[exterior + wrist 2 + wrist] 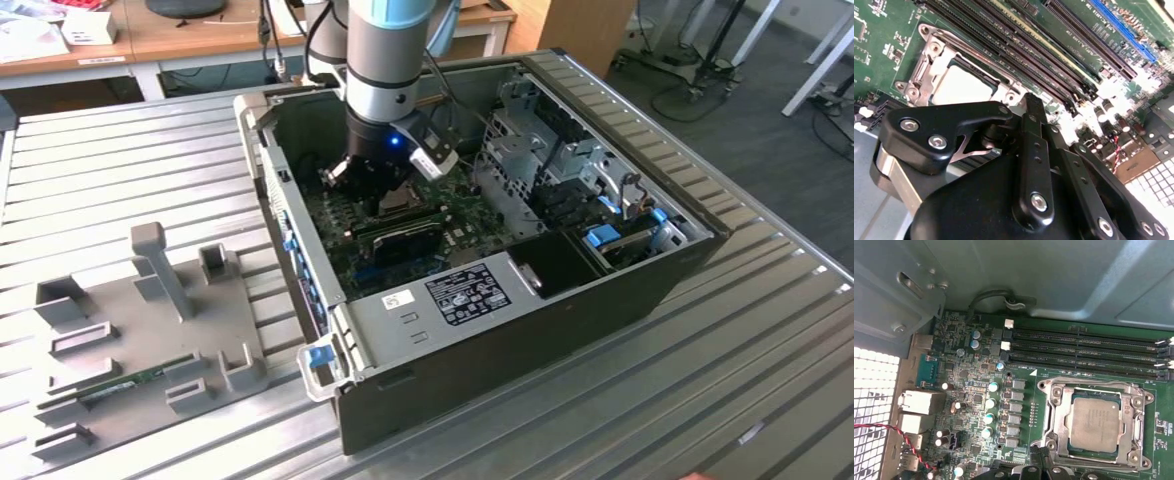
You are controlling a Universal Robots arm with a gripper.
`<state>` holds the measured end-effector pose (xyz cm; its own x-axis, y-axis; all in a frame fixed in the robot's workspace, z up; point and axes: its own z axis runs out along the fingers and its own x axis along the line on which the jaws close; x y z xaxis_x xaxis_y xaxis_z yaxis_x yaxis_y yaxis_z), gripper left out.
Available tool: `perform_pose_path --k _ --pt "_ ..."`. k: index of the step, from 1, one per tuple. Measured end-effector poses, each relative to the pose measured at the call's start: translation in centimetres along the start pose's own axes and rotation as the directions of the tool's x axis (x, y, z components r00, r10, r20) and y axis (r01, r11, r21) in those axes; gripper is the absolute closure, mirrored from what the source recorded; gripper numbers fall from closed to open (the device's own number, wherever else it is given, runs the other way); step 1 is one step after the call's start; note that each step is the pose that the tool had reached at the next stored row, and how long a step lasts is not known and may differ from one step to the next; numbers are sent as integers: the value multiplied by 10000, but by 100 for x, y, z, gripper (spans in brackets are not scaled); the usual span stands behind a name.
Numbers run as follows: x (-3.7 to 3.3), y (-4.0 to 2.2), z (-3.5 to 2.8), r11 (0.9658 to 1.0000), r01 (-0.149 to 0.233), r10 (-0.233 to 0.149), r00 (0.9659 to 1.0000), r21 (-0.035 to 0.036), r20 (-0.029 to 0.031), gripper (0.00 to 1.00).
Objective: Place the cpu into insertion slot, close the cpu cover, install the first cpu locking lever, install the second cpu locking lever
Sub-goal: 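Install the second cpu locking lever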
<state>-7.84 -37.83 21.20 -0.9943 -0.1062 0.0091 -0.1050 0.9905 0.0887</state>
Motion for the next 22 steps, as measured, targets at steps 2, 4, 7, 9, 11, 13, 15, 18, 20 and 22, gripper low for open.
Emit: perform_pose_path --k 2,4,7,9,11,13,15,18,20,22 --pt "0 1 -1 10000 0 0 10000 -3 2 89" --pt "0 0 -4 10000 0 0 10000 1 -1 89" --pt "0 1 -4 10000 1 -1 10000 1 -1 89" --pt "0 1 -4 10000 0 0 10000 1 -1 89" --pt "0 1 -4 10000 0 0 10000 1 -1 89" --pt "0 2 -3 10000 0 0 10000 0 0 89" --pt "0 3 -10 10000 0 0 10000 3 -3 89" --pt "0 5 -41 10000 0 0 10000 1 -1 89" --pt "1 7 -61 10000 0 0 10000 1 -1 89" --pt "0 7 -64 10000 0 0 10000 -2 1 89"
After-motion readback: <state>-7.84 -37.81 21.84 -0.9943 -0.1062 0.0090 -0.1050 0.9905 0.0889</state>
